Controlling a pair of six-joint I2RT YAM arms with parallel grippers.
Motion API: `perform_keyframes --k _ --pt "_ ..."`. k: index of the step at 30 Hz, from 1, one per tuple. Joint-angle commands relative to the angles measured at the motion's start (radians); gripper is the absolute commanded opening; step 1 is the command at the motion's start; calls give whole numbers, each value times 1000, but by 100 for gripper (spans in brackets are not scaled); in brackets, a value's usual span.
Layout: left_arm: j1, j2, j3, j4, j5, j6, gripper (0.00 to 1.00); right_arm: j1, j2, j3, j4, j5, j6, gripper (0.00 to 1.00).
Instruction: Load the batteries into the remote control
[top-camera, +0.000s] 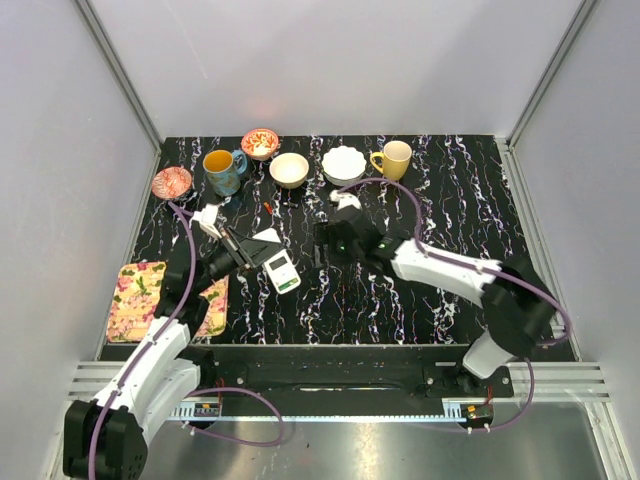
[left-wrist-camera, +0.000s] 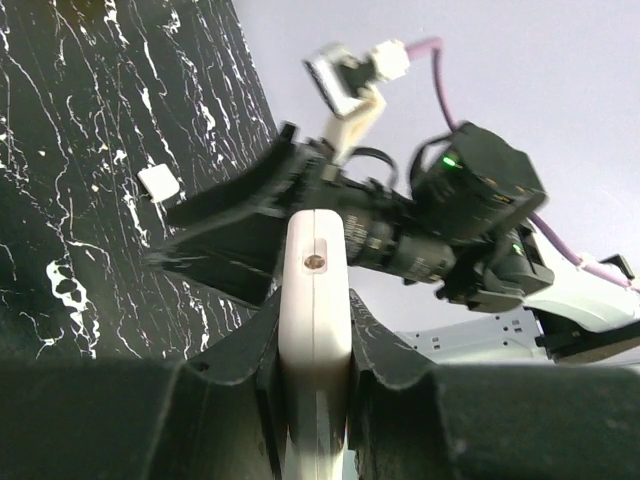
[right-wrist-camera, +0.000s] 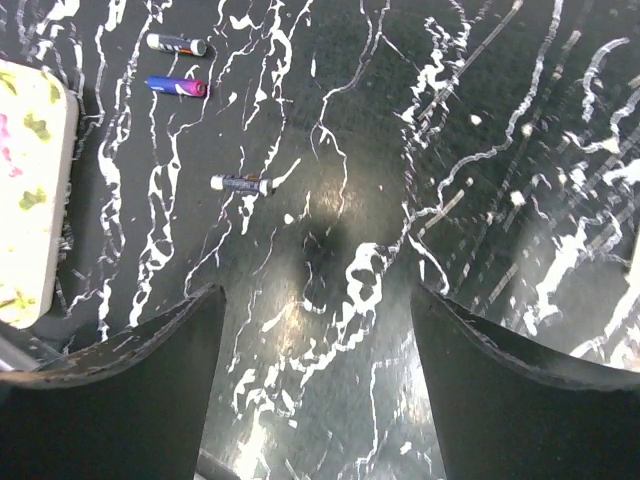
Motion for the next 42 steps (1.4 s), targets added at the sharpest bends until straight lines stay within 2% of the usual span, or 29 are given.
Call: perform_keyframes --k 1,4,8,14,18,26,31,38,42 --pt "10 -22 -5 83 23 -46 0 4 185 145 20 -46 -121 79" --pt "10 -20 5 109 44 -80 0 24 287 230 17 -44 -167 77" --pt "10 -29 45 112 83 -97 0 47 388 363 -39 -9 -178 82" --pt "7 -20 53 215 98 -181 0 93 505 457 -78 24 -147 85" --pt "9 -13 62 226 107 -183 0 113 556 491 -89 40 -98 84" --pt "7 -14 48 223 112 -180 0 131 629 544 -123 72 -87 80" --pt "9 -13 50 218 113 -178 0 136 652 566 -152 94 -77 73" --pt "9 -11 56 197 109 -161 0 170 697 621 -275 212 -71 66" --pt "9 -20 55 186 110 -158 0 185 735 650 -324 224 -39 62"
